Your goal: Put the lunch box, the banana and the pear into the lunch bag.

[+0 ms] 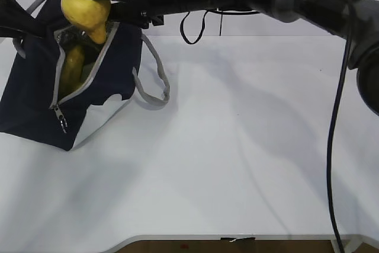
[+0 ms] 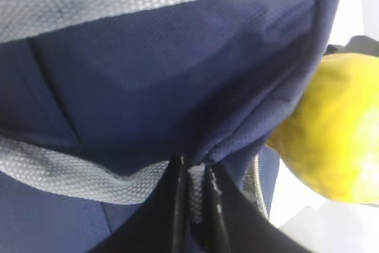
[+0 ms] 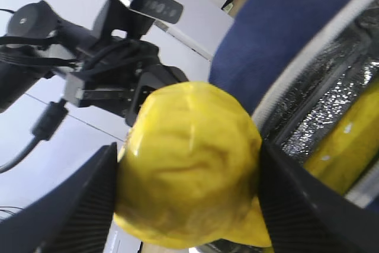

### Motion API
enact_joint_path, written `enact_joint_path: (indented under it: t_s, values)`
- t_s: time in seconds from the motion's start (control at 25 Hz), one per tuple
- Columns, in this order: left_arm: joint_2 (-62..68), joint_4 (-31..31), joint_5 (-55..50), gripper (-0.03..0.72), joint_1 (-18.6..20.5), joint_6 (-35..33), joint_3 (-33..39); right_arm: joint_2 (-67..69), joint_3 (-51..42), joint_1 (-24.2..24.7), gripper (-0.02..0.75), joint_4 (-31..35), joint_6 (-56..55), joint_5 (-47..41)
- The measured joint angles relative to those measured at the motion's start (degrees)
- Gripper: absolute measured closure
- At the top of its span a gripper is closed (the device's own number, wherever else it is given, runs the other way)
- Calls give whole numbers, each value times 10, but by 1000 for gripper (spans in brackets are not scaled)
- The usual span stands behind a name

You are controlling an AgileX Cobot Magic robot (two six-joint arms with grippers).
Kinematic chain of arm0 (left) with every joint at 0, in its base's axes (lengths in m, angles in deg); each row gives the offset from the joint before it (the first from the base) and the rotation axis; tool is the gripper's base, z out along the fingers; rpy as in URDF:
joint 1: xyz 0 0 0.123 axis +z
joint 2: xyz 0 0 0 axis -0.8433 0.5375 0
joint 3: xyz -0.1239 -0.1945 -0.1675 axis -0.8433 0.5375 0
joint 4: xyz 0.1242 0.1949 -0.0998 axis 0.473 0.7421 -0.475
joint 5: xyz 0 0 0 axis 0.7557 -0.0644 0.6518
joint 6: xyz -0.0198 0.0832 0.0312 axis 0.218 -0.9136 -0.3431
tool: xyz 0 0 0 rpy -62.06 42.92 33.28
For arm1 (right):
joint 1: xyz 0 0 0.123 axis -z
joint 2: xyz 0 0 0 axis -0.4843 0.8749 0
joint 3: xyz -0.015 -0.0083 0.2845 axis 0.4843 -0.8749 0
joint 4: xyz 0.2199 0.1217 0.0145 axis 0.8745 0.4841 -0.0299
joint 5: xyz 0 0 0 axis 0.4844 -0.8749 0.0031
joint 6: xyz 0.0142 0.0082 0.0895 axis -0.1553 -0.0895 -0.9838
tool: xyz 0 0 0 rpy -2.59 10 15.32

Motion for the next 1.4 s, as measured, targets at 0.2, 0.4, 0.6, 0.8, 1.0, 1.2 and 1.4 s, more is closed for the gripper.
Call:
enact_joint_path:
  t_s: [0.2, 0.4, 0.6, 0.8, 1.0, 1.2, 1.4]
  values:
    - [0, -1, 0, 667, 0, 0, 0, 13, 0, 0, 155, 1, 0, 6]
    - [0, -1, 0, 667, 0, 0, 0, 13, 0, 0, 115, 8, -14, 7]
    - [0, -5, 0, 667, 0, 0, 0, 12, 0, 0, 111, 0, -18, 4]
    - [0, -5, 0, 667, 0, 1, 0, -8, 0, 13, 113, -46, -20, -21]
    - [0, -5, 0, 667, 0, 1, 0, -48, 1, 40, 124, -216, -70, -46]
    - [0, -5, 0, 667, 0, 1, 0, -55, 2, 49, 142, -295, -115, -52]
    - [0, -5, 0, 667, 0, 1, 0, -40, 2, 37, 150, -300, -120, -47]
